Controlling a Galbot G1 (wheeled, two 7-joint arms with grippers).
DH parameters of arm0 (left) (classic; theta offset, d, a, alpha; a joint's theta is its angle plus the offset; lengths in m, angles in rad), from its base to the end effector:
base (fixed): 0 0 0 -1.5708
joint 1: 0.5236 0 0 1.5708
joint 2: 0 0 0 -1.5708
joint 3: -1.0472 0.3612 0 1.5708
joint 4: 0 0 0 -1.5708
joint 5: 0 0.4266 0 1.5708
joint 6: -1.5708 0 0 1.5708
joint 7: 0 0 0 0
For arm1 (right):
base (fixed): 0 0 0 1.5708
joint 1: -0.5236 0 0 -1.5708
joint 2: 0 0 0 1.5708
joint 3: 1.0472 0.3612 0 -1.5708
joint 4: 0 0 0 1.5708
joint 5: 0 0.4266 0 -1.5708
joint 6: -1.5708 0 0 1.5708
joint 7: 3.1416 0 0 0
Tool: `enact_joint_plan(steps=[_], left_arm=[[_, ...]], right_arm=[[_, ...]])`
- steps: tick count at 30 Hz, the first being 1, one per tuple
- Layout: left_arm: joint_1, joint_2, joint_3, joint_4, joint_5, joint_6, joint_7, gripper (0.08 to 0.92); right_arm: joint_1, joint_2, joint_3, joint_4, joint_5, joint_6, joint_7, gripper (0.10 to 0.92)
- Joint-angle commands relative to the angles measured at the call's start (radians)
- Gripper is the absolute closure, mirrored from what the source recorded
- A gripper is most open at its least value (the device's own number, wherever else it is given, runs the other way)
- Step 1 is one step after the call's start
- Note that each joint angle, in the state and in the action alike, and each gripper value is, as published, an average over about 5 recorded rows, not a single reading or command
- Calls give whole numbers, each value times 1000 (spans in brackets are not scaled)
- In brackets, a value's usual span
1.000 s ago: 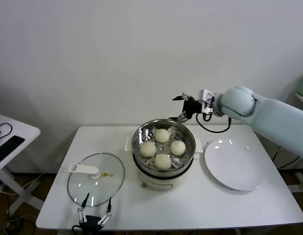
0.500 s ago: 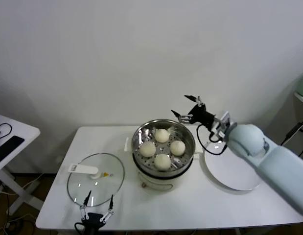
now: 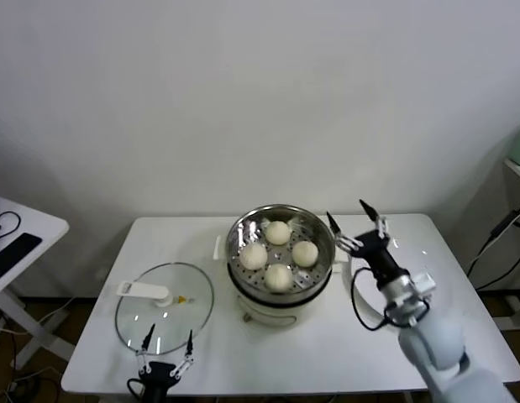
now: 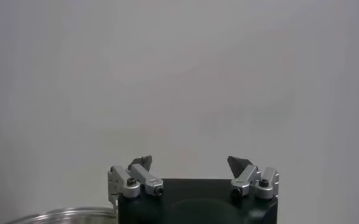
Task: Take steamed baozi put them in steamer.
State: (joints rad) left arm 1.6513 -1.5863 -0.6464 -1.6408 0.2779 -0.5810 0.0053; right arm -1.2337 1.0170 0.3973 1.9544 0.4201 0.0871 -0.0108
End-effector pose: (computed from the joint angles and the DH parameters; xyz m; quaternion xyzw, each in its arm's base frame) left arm 0.1589 0.0470 -0.5133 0.0221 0.9888 0.1468 0.0138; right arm 0.3490 -0.0636 -0.2670 -0.1550 0.9832 -0.0338 0.0902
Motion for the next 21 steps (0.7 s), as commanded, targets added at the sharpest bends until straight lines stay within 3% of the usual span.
enact_joint_plan(steps=[1,10,21], left_arm=[[-4,-2,4,2,-8,1,0,177],[-2,-3,6,-1,-9,-1,-1,177],[4,-2,14,-7,-9,0,-1,177]], right_arm=[[-472,312,245,9,-105,357,-29,203],[-582,373,195,-54,-147,491,-45,203],[-596,357,175,-86,-129,534,-56,203]])
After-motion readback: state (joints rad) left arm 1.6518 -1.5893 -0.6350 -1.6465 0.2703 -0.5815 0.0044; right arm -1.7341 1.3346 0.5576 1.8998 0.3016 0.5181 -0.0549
